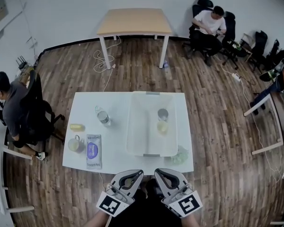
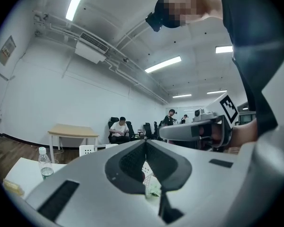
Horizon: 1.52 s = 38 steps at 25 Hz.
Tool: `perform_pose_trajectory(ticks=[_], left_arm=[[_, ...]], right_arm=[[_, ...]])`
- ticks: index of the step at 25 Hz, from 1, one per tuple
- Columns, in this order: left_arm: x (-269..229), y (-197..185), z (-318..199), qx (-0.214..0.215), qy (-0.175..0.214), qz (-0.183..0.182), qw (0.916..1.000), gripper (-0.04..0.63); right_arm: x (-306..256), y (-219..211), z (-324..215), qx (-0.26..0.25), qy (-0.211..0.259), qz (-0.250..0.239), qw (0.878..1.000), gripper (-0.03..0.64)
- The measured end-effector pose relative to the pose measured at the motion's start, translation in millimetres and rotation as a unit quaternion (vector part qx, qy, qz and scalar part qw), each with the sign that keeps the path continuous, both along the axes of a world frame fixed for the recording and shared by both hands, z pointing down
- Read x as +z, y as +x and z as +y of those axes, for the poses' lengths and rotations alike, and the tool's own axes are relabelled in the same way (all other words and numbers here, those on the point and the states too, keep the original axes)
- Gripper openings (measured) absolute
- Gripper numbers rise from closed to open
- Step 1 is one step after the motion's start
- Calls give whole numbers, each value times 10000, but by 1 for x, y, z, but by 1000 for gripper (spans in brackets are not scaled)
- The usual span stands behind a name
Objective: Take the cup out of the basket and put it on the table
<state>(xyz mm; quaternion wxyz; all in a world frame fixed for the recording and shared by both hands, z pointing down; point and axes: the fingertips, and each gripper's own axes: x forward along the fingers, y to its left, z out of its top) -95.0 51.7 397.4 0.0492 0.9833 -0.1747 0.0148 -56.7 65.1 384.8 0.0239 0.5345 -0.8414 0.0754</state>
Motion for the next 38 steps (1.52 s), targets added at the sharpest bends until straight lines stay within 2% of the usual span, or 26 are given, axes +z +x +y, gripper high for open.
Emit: perform_pose_trajectory(ticks=[12, 14, 16, 20, 23, 29, 38], left_arm=[[-3, 62, -57, 71, 245, -341, 9991, 9], [-2, 74, -63, 164, 469, -486, 9976, 11], [-2, 87, -70, 318, 861, -669, 9935, 12], [5, 108, -84, 297, 1115, -873, 9895, 37], [15, 122, -95, 164, 1053, -1068, 9886, 59], [39, 152, -112, 332, 1376, -1831, 9728, 109], [89, 181, -135, 805, 1750, -2824, 9397, 138]], right_arm=[[7, 64, -22, 251, 2, -136, 9996, 26], [6, 74, -25, 298, 69, -95, 9995, 26], [6, 85, -27, 338, 91, -76, 9994, 26], [13, 107, -27, 378, 129, -93, 9992, 26], [14, 123, -29, 371, 198, -137, 9990, 26], [17, 141, -27, 235, 164, -279, 9992, 26], [20, 152, -35, 286, 88, -448, 9985, 26]])
